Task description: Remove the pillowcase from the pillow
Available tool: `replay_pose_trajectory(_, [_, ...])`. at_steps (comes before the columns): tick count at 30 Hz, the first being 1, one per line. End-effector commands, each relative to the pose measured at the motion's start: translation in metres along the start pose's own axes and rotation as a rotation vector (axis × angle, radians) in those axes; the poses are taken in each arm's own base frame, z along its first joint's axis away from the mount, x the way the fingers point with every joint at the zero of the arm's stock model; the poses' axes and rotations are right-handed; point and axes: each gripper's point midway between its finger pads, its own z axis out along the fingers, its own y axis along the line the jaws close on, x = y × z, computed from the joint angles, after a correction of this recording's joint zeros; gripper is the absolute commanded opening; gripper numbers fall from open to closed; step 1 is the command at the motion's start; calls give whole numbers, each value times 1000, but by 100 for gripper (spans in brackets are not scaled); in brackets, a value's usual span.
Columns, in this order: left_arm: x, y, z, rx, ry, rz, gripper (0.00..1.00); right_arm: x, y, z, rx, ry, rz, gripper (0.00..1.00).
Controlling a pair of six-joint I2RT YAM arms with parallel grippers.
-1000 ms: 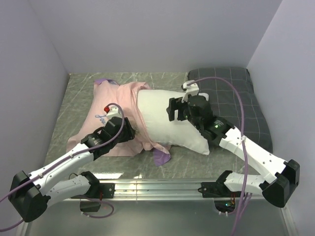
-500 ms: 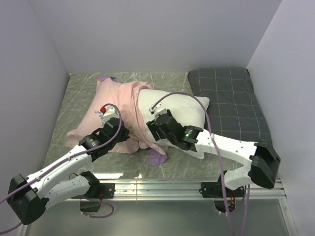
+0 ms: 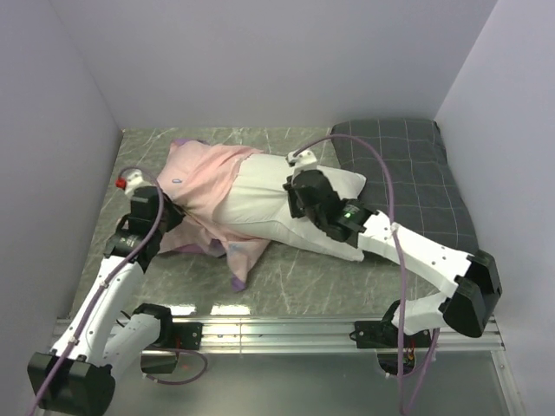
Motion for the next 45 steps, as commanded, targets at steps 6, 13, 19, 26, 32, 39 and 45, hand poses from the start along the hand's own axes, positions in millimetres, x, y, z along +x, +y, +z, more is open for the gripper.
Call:
replay_pose_trajectory(6, [-101, 7, -35, -23, -217, 0, 0, -71, -31, -57, -83, -153, 90, 0])
replay_pose_trajectory(13, [-152, -28, -118, 139, -393, 70, 0, -123, 8, -122, -335, -291, 63, 0])
replay_pose_trajectory(19, [-184, -78, -182, 357, -457, 142, 10, -150, 16, -146, -450, -328, 191, 0])
replay_pose_trajectory(26, [-161, -121, -99, 461, -176, 158, 23, -75, 20, 5, -577, 27, 396, 0])
replay_pose_trajectory(32, [-111, -135, -14, 367, -41, 174, 41, 9, 19, 124, -474, 311, 437, 0])
replay_pose_trajectory(39, [-148, -173, -41, 460, -170, 221, 71, -5, -5, 159, -321, 284, 369, 8])
replay_pose_trajectory(45, [-193, -189, -101, 545, -334, 239, 78, -8, -8, 176, -293, 290, 367, 20])
